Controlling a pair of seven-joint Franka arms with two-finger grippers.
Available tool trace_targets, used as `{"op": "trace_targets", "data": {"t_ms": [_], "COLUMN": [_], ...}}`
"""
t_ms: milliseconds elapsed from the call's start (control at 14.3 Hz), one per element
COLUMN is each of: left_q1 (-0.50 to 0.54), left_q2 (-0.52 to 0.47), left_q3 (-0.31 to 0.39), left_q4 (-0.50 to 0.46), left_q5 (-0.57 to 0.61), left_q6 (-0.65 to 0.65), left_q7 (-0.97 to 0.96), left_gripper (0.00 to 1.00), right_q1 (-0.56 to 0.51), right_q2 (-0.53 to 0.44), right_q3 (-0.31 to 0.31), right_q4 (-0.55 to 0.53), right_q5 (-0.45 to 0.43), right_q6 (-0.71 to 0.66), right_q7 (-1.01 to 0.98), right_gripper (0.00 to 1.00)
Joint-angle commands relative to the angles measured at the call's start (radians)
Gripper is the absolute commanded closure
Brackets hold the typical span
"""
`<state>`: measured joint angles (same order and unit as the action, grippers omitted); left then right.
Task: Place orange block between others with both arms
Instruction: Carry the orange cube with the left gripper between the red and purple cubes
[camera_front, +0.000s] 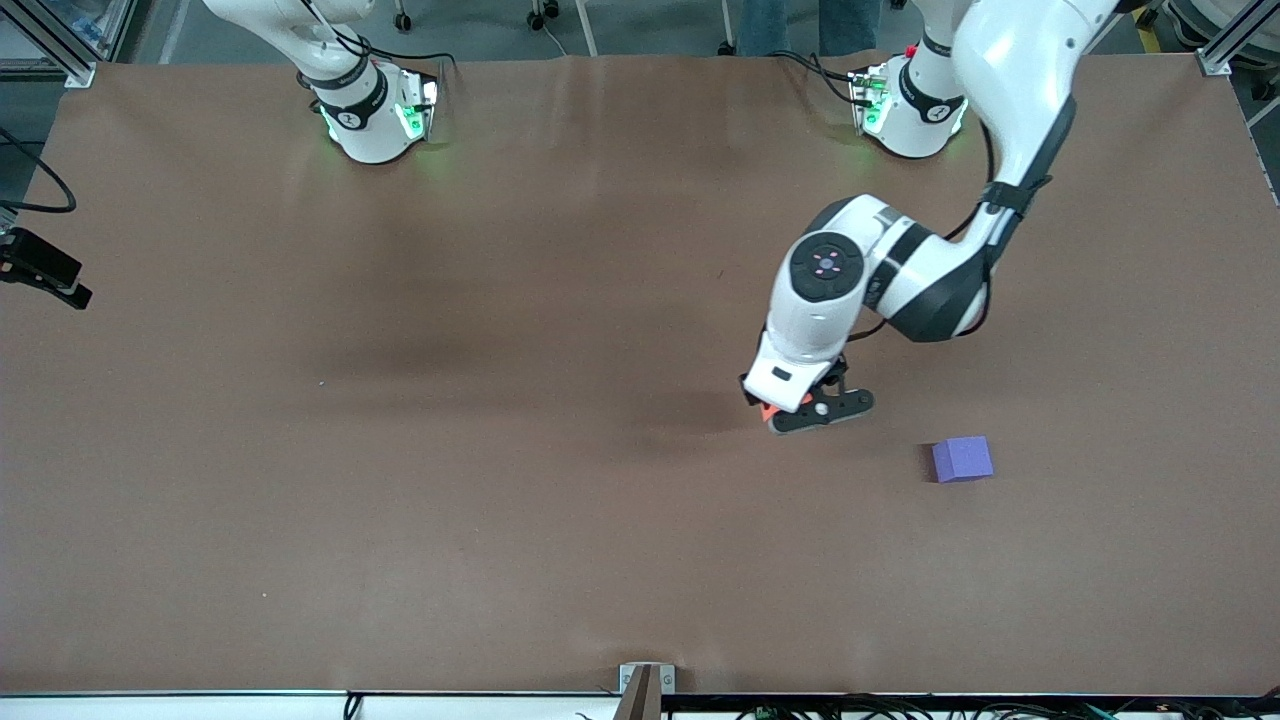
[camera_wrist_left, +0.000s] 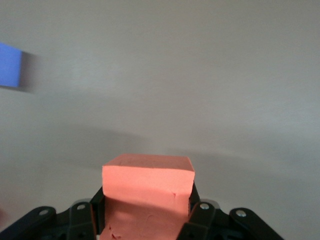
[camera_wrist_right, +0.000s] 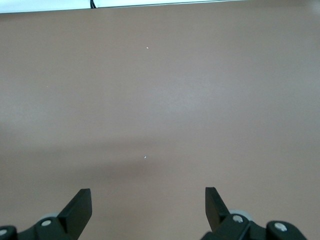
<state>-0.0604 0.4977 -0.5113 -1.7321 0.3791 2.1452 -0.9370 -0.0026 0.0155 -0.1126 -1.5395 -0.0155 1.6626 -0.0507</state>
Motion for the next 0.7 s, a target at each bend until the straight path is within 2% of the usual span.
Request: {"op": "trace_targets", "data": {"t_ms": [0, 140, 210, 350, 491, 631], "left_q1": [0.216, 0.359, 0.408, 0.471, 0.510, 0.568], "left_q2": [-0.068, -0.074, -0.083, -0.103, -0.114, -0.117], "left_q3": [-0.135, -0.219, -0.237, -0.239, -0.237, -0.239], "left_q4": [-0.142, -0.194, -0.216, -0.262, -0.303, -0.361], "left_q5": [-0.017, -0.002, 0.000, 0.000, 0.030, 0.101], "left_q6": [0.007, 0.008, 0.013, 0.039, 0.059, 0.111], "left_q7": [0.105, 0.135, 0.186, 0.266, 0.311, 0.325], "left_gripper": [0.73, 0.73, 0.73, 0.73, 0.73, 0.73], "right_q1": [-0.002, 0.000, -0.013, -0.051, -0.079, -0.074], "right_q2": [-0.017, -0.014, -0.017, -0.017, -0.017, -0.017], "right_q3": [-0.001, 0.001, 0.004, 0.031, 0.091, 0.093], "right_q4": [0.005, 0.006, 0.006, 0.007, 0.007, 0.006], "right_q5": [0.006, 0.008, 0.014, 0.020, 0.009, 0.009], "right_q6": [-0.003, -0.001, -0.001, -0.003, -0.004, -0.020], "right_q7": [-0.012, -0.005, -0.005, -0.005, -0.005, -0.005], "right_gripper": [0.00, 0.00, 0.00, 0.00, 0.00, 0.00]}}
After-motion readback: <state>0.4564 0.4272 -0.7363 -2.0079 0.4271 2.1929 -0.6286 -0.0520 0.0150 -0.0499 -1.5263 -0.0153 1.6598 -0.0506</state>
